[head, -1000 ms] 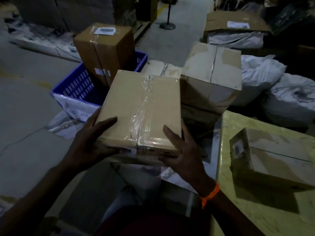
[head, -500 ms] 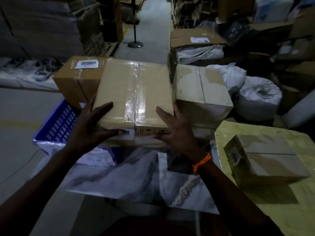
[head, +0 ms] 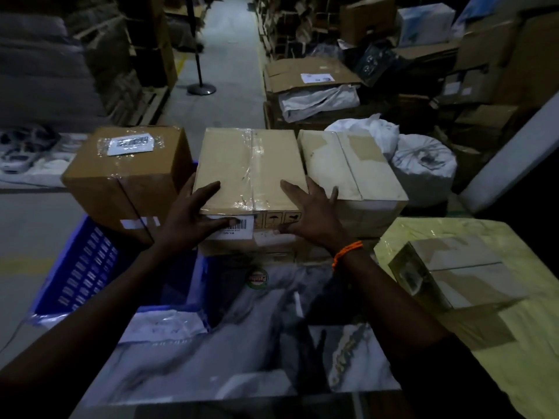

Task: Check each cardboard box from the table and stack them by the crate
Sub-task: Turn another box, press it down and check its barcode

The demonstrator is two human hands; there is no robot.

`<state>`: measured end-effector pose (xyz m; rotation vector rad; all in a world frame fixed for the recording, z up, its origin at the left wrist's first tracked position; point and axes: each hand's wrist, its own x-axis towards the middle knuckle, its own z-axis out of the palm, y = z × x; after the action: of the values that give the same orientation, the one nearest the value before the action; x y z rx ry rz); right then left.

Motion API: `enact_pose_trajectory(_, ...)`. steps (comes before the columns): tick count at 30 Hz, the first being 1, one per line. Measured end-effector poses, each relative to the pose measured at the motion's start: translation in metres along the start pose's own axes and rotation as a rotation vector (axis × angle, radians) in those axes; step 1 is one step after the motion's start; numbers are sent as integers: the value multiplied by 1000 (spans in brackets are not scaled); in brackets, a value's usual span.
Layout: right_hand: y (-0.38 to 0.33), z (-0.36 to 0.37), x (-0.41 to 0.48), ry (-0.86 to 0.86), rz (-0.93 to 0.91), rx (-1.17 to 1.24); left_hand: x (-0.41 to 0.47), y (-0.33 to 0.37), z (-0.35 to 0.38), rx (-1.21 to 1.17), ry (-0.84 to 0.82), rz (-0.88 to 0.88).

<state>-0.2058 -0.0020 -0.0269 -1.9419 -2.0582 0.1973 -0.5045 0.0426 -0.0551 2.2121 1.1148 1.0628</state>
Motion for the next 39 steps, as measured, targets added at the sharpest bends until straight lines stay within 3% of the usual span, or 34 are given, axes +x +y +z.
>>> enact_pose_trajectory(9,17,7,28,-96,53,-124,23,-13,14,-39,-14,-60)
enact_pose_trajectory(17,23,17,42,66,91,211,33,-6,15,-151,-21,-103)
enact_pose_trajectory(24,27,19,47,-52,96,-9,34,-32,24,-64,-84,-167)
enact_pose_trajectory(36,30,34,41,45,65,-156,39,-40,28,1,-129,-184)
enact_pose_trajectory(39,32,38,37,64,31,-205,38,-39,29,156,-138,-192)
